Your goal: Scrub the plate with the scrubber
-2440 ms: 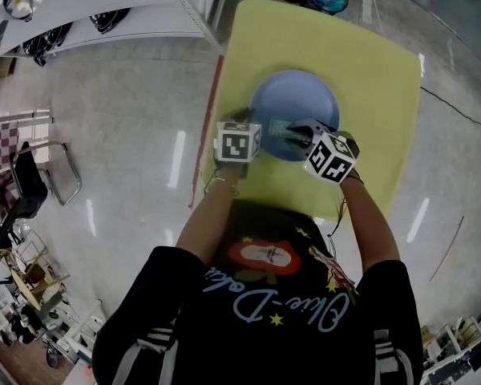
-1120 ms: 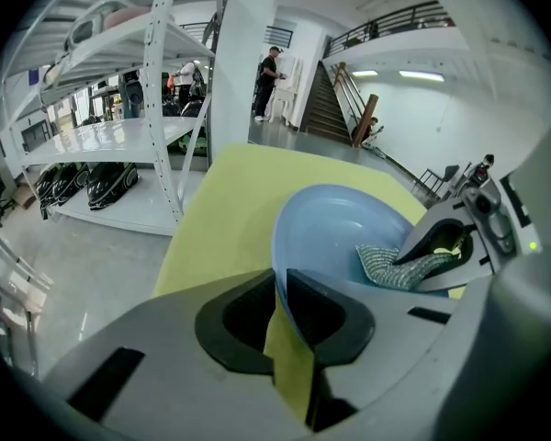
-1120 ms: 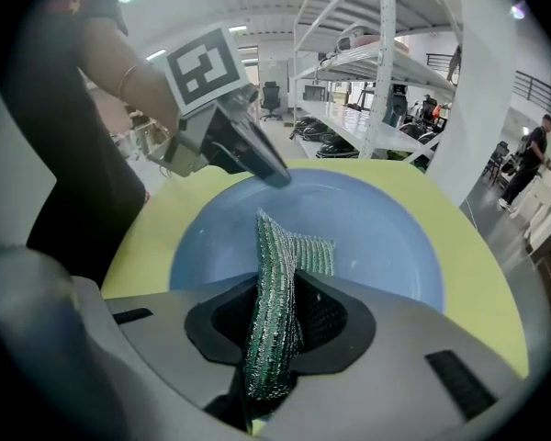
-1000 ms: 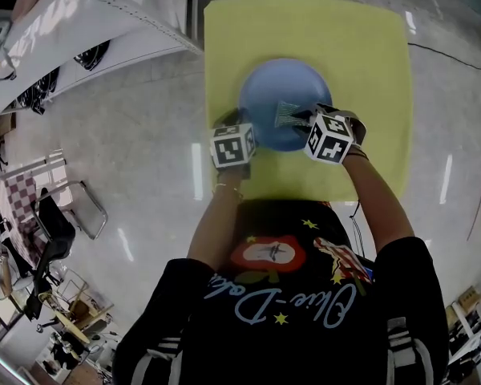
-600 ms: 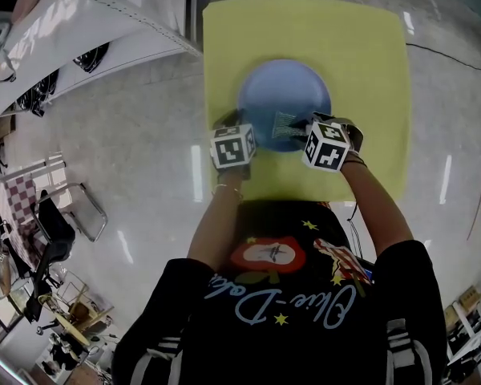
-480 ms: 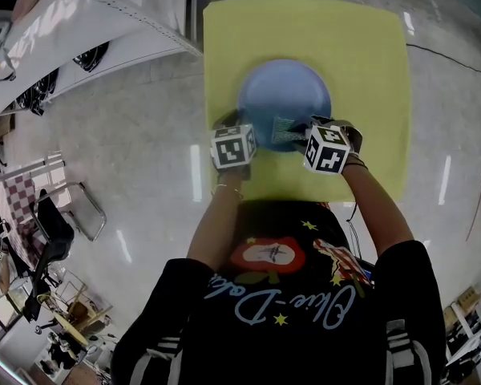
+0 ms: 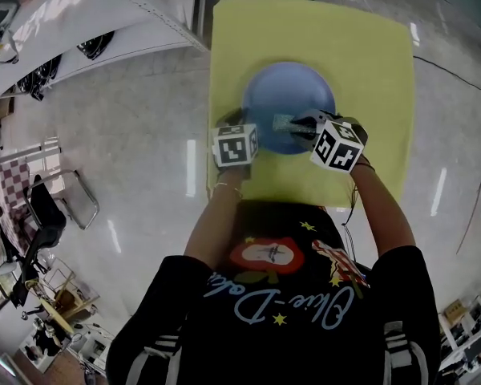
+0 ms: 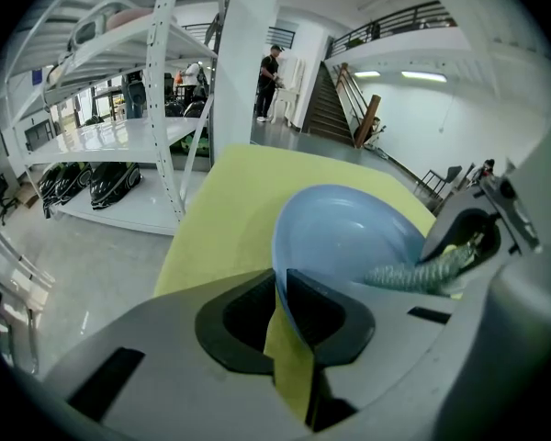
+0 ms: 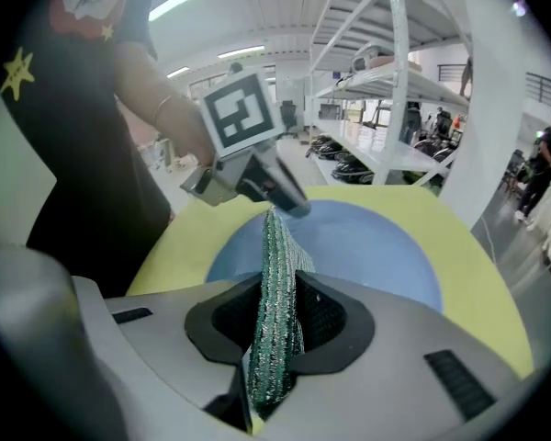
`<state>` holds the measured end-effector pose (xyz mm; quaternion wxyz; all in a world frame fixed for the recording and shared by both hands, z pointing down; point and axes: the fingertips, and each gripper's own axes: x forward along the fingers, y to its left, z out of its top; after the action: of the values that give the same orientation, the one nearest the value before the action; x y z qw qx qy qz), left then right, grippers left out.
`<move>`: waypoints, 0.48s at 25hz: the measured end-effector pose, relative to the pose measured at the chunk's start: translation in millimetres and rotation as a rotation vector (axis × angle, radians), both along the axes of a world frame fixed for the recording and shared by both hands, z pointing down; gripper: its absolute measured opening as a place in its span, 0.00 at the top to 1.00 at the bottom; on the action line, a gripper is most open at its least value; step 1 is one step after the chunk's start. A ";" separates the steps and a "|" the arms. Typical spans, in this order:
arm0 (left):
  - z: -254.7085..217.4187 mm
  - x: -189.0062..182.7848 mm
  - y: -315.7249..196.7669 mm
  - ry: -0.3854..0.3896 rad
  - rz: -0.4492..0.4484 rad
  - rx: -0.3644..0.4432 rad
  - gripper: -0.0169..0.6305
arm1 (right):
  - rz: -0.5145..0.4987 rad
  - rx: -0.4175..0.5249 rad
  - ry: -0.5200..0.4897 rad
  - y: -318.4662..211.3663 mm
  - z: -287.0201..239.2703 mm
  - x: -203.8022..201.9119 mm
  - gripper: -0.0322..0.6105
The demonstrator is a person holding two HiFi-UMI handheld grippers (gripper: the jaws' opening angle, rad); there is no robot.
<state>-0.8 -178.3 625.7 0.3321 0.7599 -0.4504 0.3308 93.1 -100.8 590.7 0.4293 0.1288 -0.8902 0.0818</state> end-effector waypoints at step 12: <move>5.5 0.9 1.6 -0.015 0.009 0.007 0.92 | -0.057 0.244 0.207 -95.0 8.8 22.3 0.85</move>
<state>0.0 -176.7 631.2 0.3247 0.7605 -0.4507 0.3363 115.4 -195.8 599.6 0.5022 0.1621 -0.8478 -0.0528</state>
